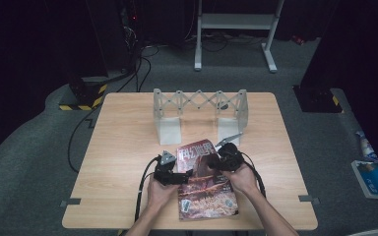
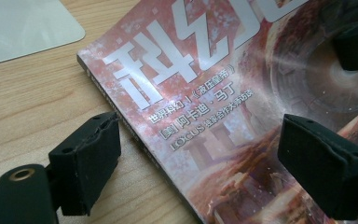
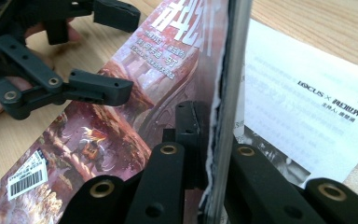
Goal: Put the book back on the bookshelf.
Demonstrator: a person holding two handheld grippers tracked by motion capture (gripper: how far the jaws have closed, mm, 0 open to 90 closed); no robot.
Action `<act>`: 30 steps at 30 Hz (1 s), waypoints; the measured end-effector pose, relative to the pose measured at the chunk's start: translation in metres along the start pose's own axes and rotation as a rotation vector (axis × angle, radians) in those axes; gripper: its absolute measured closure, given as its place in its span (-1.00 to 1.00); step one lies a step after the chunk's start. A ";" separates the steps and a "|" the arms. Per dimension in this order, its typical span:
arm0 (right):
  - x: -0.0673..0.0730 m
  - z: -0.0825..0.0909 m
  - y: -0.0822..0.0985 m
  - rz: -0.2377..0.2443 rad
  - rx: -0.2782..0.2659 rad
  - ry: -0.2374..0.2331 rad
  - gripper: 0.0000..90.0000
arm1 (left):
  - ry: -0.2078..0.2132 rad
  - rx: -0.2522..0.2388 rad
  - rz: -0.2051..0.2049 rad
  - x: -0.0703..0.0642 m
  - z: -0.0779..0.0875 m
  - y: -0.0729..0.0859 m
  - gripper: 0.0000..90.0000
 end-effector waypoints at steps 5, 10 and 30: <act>0.004 0.006 0.000 0.042 -0.025 -0.008 0.94 | 0.017 -0.005 0.017 0.001 0.000 0.000 -0.74; 0.007 0.010 0.000 0.071 -0.045 -0.017 0.95 | 0.044 -0.009 0.033 0.002 0.000 0.000 -0.81; 0.011 0.011 0.001 0.147 -0.095 -0.072 0.95 | 0.128 -0.003 0.069 0.003 0.003 0.000 -0.79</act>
Point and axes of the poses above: each handheld gripper's, and its own axes: z roughly backward along the jaws, y roughly out of its underside, x roughly to its left, the point moved 3 cm from there along -z, roughly forward along the jaws, and after that the axes turned 2 degrees about z, right-handed, at the moved point
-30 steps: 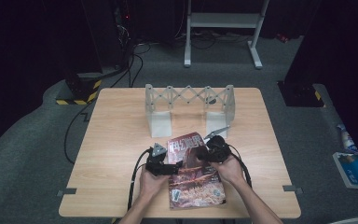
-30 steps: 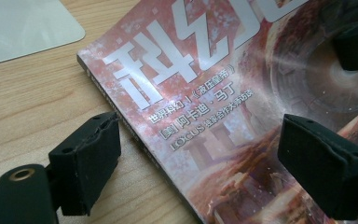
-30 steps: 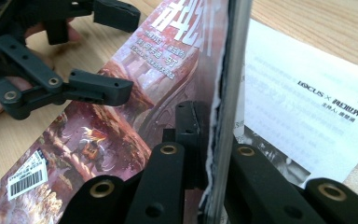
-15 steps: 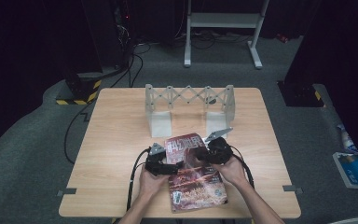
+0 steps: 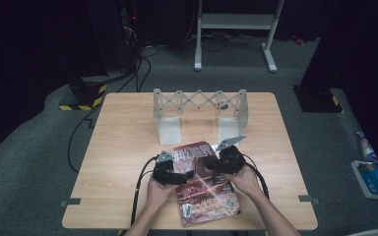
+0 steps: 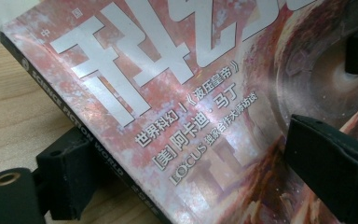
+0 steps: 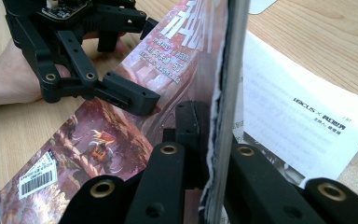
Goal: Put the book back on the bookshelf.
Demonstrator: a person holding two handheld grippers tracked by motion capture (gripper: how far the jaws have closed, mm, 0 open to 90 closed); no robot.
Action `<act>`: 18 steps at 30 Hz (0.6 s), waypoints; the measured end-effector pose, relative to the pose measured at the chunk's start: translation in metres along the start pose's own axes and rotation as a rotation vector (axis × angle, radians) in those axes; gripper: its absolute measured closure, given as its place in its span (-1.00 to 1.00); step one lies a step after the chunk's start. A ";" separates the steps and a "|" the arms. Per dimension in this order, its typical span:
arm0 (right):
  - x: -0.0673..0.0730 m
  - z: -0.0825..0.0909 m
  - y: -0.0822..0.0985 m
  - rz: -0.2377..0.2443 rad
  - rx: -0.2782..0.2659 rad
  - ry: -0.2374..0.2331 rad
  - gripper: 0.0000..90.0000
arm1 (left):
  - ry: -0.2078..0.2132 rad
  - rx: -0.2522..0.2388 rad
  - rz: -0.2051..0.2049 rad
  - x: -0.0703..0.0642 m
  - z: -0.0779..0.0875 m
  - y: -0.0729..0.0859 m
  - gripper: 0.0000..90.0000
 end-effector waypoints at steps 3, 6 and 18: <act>-0.001 -0.001 0.001 0.002 -0.001 -0.002 0.95 | 0.005 -0.001 0.014 0.000 0.001 0.000 -0.74; -0.002 -0.002 0.002 0.008 -0.002 -0.001 0.95 | 0.004 -0.003 0.022 0.001 0.002 0.000 -0.68; -0.010 -0.012 0.010 -0.009 0.028 0.036 0.92 | -0.025 -0.016 0.001 0.001 0.005 0.002 -0.32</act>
Point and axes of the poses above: each handheld gripper's, and its own axes: z roughly backward along the jaws, y roughly out of its underside, x roughly to its left, the point moved 3 cm from there along -z, roughly forward along the jaws, and after that the axes turned 2 degrees about z, right-handed, at the moved point
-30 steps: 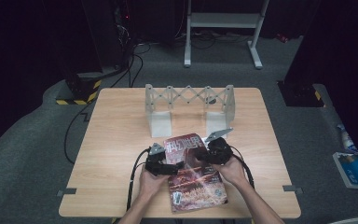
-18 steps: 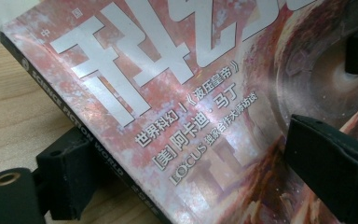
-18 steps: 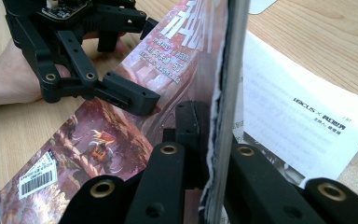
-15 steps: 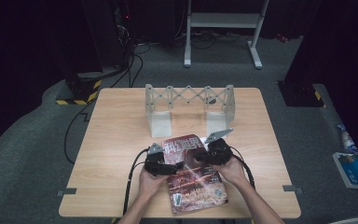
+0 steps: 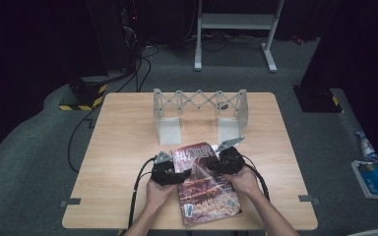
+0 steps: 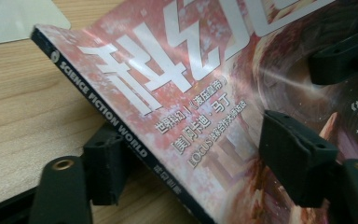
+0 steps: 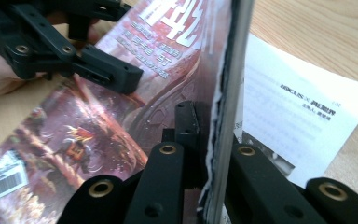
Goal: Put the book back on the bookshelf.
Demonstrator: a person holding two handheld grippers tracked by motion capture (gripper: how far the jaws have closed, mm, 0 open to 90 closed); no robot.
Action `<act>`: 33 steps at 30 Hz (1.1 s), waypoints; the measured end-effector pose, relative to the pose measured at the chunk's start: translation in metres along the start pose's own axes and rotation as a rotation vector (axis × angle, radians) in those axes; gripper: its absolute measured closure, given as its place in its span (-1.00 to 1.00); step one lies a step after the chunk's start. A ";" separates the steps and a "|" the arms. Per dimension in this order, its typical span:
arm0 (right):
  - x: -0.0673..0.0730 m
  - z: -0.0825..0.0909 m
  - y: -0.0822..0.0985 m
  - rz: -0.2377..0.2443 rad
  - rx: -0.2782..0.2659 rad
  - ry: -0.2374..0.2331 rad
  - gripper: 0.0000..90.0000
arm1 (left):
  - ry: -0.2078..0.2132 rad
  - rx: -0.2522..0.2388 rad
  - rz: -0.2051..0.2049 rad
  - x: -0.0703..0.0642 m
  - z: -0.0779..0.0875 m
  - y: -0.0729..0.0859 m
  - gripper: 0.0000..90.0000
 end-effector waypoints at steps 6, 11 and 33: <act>-0.001 -0.005 0.002 -0.006 0.018 0.038 0.82 | -0.031 0.012 -0.034 -0.003 -0.001 0.001 0.00; -0.001 -0.008 0.003 -0.003 0.036 0.085 0.68 | -0.038 0.013 -0.033 -0.003 -0.001 0.001 0.10; -0.035 0.019 0.049 -0.218 0.020 0.347 0.92 | -0.036 0.010 -0.027 -0.002 -0.001 0.001 0.15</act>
Point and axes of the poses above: each handheld gripper's, and its own axes: z roughly backward along the jaws, y roughly out of its underside, x roughly to its left, the point moved 3 cm from there along -z, roughly forward along the jaws, and after that the axes turned 2 degrees about z, right-handed, at the moved point
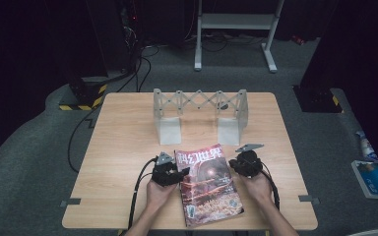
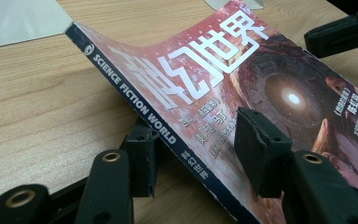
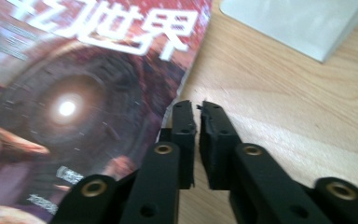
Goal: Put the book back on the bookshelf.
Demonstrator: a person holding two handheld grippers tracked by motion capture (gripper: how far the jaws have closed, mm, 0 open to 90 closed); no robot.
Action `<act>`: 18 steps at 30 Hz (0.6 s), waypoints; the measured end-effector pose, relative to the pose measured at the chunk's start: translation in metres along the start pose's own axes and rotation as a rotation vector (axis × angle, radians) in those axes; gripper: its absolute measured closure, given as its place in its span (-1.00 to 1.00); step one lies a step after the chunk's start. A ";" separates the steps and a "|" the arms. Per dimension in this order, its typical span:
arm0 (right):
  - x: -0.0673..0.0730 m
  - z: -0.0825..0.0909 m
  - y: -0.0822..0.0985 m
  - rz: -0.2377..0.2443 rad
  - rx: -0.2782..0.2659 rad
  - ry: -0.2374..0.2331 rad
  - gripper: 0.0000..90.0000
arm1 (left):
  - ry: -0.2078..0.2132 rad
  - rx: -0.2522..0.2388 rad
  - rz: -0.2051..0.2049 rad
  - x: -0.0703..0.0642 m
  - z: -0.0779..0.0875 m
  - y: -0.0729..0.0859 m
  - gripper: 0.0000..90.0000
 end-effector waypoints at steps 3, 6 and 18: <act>0.002 -0.005 0.002 0.009 0.020 0.008 0.98 | -0.001 -0.003 -0.002 -0.001 0.000 0.000 0.15; 0.005 -0.008 0.000 0.005 0.007 -0.013 0.99 | 0.004 -0.006 0.001 -0.001 0.000 -0.001 0.14; 0.010 -0.011 -0.002 0.026 -0.004 -0.034 1.00 | 0.069 0.044 0.021 -0.003 -0.007 -0.007 0.04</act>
Point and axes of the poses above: each handheld gripper's, and its own axes: z roughly backward along the jaws, y roughly out of its underside, x roughly to its left, the point moved 3 cm from there along -z, roughly forward along the jaws, and after that the axes turned 2 degrees about z, right-handed, at the moved point
